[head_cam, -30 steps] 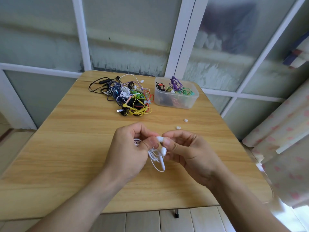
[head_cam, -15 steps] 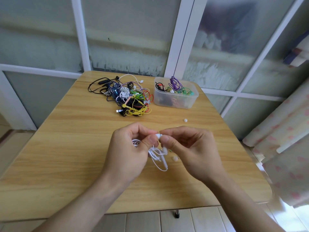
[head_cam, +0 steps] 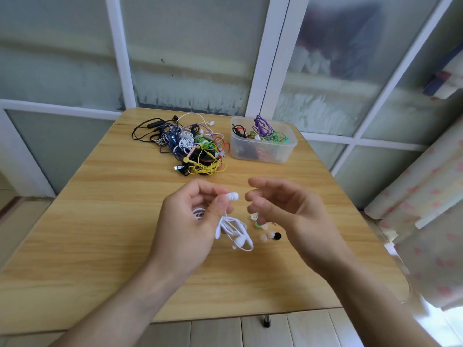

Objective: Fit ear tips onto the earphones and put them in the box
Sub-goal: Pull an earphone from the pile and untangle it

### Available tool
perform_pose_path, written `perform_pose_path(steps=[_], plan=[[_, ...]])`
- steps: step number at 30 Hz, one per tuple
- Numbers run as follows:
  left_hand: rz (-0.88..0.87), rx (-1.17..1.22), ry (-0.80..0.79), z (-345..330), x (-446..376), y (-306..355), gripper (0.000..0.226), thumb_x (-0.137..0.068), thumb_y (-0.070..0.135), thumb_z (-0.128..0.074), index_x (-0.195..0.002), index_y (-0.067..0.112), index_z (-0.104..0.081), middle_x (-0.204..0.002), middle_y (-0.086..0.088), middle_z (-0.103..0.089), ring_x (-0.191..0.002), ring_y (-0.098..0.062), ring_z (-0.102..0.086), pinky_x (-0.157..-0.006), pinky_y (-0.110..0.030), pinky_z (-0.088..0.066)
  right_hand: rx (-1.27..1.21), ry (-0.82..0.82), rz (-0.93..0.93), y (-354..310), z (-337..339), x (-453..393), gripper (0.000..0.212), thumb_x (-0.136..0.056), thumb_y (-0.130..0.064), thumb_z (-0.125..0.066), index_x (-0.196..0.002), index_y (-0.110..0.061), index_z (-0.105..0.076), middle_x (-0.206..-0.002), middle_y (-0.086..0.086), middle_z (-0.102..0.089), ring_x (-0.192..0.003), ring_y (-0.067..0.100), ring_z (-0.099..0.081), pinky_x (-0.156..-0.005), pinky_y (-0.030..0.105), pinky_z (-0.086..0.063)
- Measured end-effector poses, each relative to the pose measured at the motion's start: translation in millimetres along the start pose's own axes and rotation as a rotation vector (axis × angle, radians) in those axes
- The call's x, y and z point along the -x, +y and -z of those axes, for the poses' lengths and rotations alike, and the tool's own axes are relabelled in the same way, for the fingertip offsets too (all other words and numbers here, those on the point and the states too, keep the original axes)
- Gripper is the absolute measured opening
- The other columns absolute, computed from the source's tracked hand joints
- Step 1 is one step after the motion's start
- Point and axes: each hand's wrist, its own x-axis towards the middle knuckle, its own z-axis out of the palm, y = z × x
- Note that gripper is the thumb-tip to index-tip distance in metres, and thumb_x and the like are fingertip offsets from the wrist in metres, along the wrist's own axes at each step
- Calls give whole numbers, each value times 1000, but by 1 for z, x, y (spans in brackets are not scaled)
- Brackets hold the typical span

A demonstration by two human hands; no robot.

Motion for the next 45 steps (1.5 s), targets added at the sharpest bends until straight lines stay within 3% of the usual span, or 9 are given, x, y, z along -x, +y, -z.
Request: perform_pose_path(steps=[3, 9, 15, 22, 27, 30, 35, 41, 45], plan=[[68, 64, -13, 1, -2, -2, 6, -92, 10, -61, -96, 10, -65, -75, -6, -71, -48, -7, -54, -42, -13, -37, 136, -68, 41, 0, 5, 3, 16, -84, -14, -74, -100, -13, -71, -85, 5, -72, -74, 15, -64, -61, 25, -49], [161, 109, -26, -1, -3, -4, 13, -94, 14, -58, -100, 22, -67, -76, 0, -69, -50, -11, -53, -38, -22, -34, 550, -167, 146, 2, 0, 11, 31, -69, -41, -85, -89, -27, -67, -81, -5, -68, -70, 17, -65, -63, 42, -55], [234, 152, -17, 0, -5, -5, 17, -95, 10, -55, -102, 14, -70, -74, -2, -65, -56, -13, -53, -38, -24, -34, 381, -100, 52, 2, 1, 8, 21, -78, -15, -81, -91, -21, -66, -85, -3, -71, -72, 21, -70, -71, 45, -59], [357, 262, -28, -1, -7, -3, 19, -87, 17, -65, -100, 4, -67, -72, -6, -65, -57, -18, -54, -40, -25, -33, 447, -39, 84, 5, 4, 6, 6, -85, -25, -75, -91, -22, -73, -81, -6, -74, -73, 10, -70, -73, 37, -58], [351, 173, -90, 1, -6, -1, 14, -88, 8, -60, -101, 8, -64, -78, -11, -73, -54, -19, -56, -44, -26, -35, 432, -17, 153, 6, 3, 5, 15, -88, -12, -71, -93, -26, -74, -87, -9, -73, -80, 10, -69, -77, 37, -57], [311, 98, -175, 1, -4, 1, 17, -90, 8, -60, -106, 12, -63, -80, -16, -73, -52, -20, -54, -45, -27, -36, 378, -25, 156, 7, 1, 5, 21, -88, -6, -70, -96, -25, -76, -89, -5, -73, -76, 13, -70, -73, 36, -57], [247, 71, -318, 3, 1, 4, 28, -81, 26, -69, -108, 17, -65, -82, -12, -74, -55, -15, -55, -44, -26, -36, 159, -6, 137, 4, 2, 5, 9, -80, -5, -76, -88, -7, -72, -76, 1, -75, -65, 9, -69, -57, 16, -49], [273, 60, -336, 5, 1, 6, 34, -75, 33, -72, -105, 19, -68, -83, -10, -74, -51, -8, -57, -43, -19, -37, 185, 33, 187, 5, 1, 4, 13, -72, -27, -77, -80, -17, -74, -77, 3, -75, -57, 12, -63, -47, 27, -47], [326, 64, -377, 5, 0, 4, 27, -77, 39, -77, -96, 19, -73, -79, -6, -72, -52, -9, -56, -43, -17, -35, 166, 102, 250, 6, -1, 3, 21, -70, -29, -78, -85, -16, -73, -83, 5, -75, -72, 35, -68, -52, 47, -55]])
